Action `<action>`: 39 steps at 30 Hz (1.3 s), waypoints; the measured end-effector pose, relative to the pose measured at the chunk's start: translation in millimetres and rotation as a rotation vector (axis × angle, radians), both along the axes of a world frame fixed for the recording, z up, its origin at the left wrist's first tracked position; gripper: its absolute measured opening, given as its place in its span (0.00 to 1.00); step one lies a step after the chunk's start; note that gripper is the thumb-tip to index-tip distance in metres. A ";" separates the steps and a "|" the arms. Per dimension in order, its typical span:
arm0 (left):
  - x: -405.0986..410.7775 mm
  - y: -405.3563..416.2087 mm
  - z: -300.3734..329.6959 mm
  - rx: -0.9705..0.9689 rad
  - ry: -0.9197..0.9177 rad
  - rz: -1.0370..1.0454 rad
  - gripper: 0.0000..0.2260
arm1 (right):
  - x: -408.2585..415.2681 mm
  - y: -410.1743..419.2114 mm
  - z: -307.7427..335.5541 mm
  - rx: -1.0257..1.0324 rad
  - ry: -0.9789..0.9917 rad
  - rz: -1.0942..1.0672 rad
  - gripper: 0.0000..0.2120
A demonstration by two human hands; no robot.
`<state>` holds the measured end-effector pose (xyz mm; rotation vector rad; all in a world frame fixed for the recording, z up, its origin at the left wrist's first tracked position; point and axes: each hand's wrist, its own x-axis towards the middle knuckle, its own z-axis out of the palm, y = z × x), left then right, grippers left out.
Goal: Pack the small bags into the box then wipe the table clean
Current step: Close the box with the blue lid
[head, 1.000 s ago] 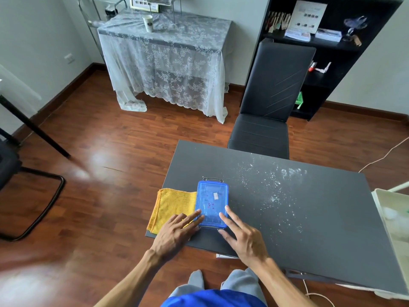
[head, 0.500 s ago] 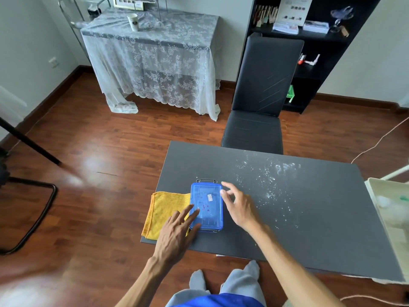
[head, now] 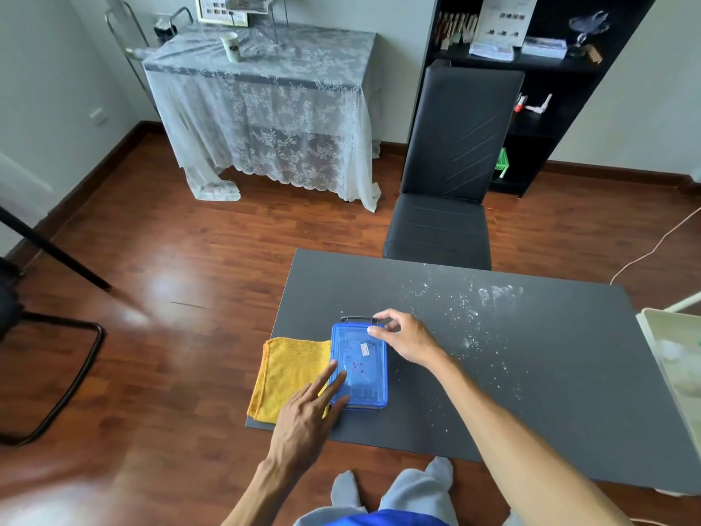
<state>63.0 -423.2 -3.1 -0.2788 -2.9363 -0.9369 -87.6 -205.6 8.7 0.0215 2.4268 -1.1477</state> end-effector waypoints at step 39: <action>-10.5 15.1 1.5 0.324 -0.221 0.311 0.17 | 126.6 -9.6 -8.8 -0.088 0.020 -0.273 0.30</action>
